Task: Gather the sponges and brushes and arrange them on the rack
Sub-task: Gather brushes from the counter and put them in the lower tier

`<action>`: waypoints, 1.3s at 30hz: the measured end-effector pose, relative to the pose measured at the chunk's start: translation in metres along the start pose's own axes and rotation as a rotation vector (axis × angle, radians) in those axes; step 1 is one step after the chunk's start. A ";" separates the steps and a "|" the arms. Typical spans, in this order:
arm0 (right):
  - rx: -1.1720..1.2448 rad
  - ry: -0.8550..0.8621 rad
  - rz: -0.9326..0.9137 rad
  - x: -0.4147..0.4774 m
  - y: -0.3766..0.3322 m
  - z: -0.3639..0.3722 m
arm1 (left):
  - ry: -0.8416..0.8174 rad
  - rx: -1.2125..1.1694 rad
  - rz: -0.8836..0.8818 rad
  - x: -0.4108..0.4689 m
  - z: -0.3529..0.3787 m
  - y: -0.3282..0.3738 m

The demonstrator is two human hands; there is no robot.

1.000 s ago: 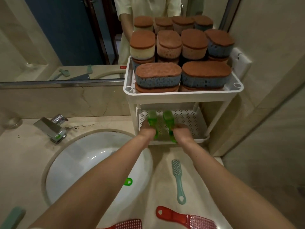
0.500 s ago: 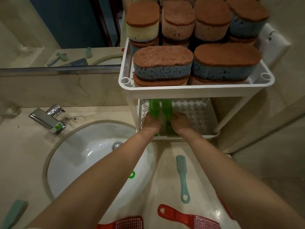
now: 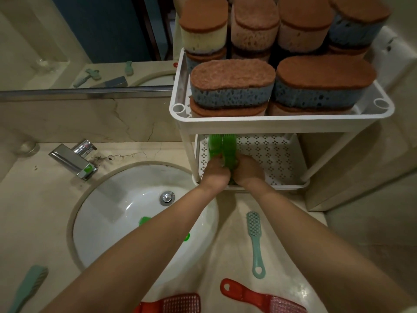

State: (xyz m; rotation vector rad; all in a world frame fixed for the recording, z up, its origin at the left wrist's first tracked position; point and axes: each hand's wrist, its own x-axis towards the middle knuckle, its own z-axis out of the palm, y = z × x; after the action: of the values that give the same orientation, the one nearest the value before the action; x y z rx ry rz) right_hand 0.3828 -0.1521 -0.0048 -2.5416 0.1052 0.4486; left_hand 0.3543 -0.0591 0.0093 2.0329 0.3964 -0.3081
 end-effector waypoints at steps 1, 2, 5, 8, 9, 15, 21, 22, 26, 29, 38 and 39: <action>-0.015 -0.004 -0.010 0.000 -0.003 0.002 | -0.003 -0.010 -0.007 0.000 0.000 0.000; -0.026 -0.011 -0.019 0.000 -0.005 0.003 | -0.006 -0.021 -0.015 0.000 0.000 0.000; -0.043 -0.018 -0.036 0.000 -0.009 0.007 | 0.007 -0.040 -0.030 0.000 -0.003 -0.003; -0.035 -0.028 -0.047 -0.001 -0.011 0.007 | 0.030 -0.044 -0.031 0.000 -0.007 -0.006; -0.032 -0.033 -0.047 -0.002 -0.011 0.007 | 0.033 -0.045 -0.020 -0.001 -0.009 -0.006; 0.032 -0.008 -0.049 -0.010 -0.009 -0.001 | 0.016 -0.106 0.043 -0.011 -0.015 -0.012; 0.293 0.248 -0.136 -0.047 0.001 0.006 | 0.037 -0.249 0.170 -0.040 -0.024 -0.035; 0.311 0.288 -0.146 -0.054 0.002 0.010 | 0.060 -0.281 0.191 -0.047 -0.027 -0.040; 0.467 0.301 -0.223 -0.084 -0.004 0.034 | 0.150 -0.399 0.173 -0.070 -0.042 -0.064; 0.474 0.226 -0.252 -0.102 -0.013 0.058 | 0.184 -0.435 0.109 -0.084 -0.056 -0.087; 0.317 -0.090 -0.191 -0.115 -0.044 0.133 | 0.230 -0.424 -0.139 -0.102 -0.104 -0.164; 0.292 -0.128 -0.176 -0.114 -0.047 0.142 | 0.225 -0.423 -0.169 -0.102 -0.110 -0.173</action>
State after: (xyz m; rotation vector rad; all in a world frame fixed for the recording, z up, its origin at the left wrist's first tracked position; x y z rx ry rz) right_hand 0.2418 -0.0390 -0.0551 -2.2078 -0.0937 0.4872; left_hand 0.1974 0.0998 -0.0392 1.6244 0.7132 -0.0853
